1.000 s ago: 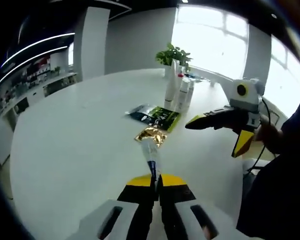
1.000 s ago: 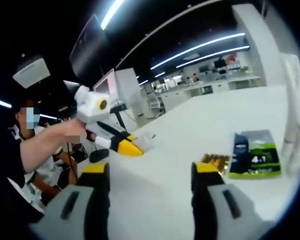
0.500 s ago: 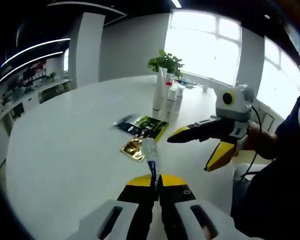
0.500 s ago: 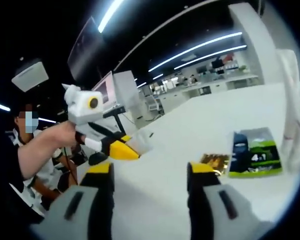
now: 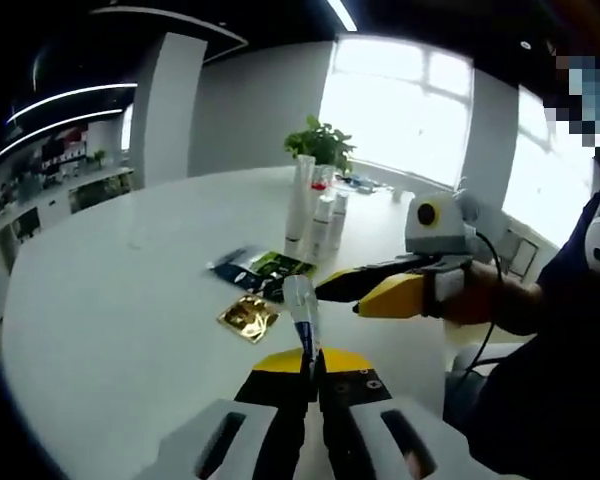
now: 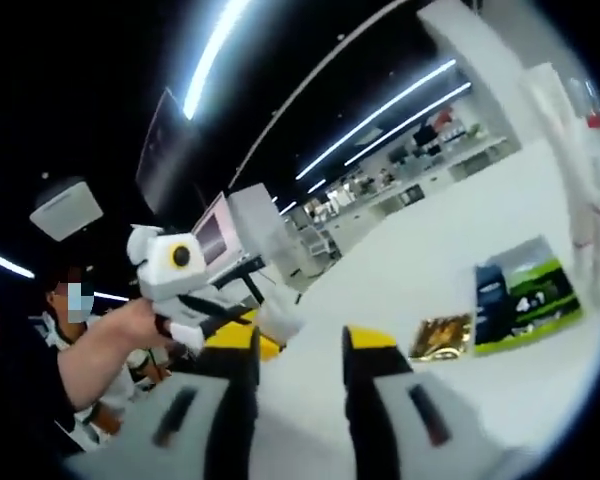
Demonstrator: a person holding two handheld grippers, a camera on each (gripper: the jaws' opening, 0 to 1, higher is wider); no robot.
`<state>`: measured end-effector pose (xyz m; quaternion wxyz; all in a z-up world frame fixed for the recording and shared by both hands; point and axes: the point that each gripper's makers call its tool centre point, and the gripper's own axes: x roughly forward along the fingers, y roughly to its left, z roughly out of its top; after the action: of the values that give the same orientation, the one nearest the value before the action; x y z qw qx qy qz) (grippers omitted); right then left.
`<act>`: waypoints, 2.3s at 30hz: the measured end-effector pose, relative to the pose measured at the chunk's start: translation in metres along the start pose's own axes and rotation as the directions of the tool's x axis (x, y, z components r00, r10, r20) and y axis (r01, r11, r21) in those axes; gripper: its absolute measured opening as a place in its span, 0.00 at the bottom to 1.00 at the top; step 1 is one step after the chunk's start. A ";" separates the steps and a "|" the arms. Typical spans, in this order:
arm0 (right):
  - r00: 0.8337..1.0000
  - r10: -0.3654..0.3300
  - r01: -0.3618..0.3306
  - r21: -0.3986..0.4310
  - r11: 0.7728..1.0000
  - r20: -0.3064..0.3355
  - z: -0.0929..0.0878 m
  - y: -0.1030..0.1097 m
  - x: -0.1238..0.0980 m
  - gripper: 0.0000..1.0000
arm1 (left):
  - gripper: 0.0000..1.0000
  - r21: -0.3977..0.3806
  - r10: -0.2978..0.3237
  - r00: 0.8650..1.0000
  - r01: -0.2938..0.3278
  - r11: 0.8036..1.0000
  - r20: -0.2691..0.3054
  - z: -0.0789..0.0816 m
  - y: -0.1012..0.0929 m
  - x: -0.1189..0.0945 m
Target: Arrange the skincare products in the storage area until every visible bottle or jar stands upright without overlapping.
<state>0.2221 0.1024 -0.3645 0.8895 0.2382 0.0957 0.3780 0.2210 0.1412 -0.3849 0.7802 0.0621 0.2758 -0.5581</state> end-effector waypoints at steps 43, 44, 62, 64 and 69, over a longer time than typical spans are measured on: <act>0.966 0.181 -0.223 0.237 0.946 0.185 0.018 0.030 -0.002 0.06 | 0.02 -0.209 -0.168 0.968 0.206 0.956 0.188 0.013 -0.042 0.000; 0.963 0.188 -0.232 0.240 0.943 0.193 0.019 0.032 -0.003 0.05 | 0.02 -0.219 -0.173 0.964 0.217 0.951 0.204 0.015 -0.043 -0.001; 0.940 0.289 -0.313 0.120 0.942 0.184 0.020 0.060 -0.002 0.02 | 0.02 -0.289 -0.254 0.919 0.342 0.894 0.301 0.024 -0.061 -0.007; 0.938 0.290 -0.315 0.120 0.942 0.188 0.020 0.059 -0.002 0.01 | 0.02 -0.294 -0.255 0.917 0.346 0.891 0.306 0.024 -0.061 -0.006; 0.933 0.299 -0.327 0.128 0.936 0.199 0.022 0.058 -0.003 0.00 | 0.04 -0.286 -0.257 0.917 0.345 0.894 0.305 0.025 -0.061 -0.006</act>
<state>0.1913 0.1269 -0.3170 0.8007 0.3531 0.0069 0.4838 0.1736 0.1142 -0.3481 0.7118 -0.1882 0.2685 -0.6212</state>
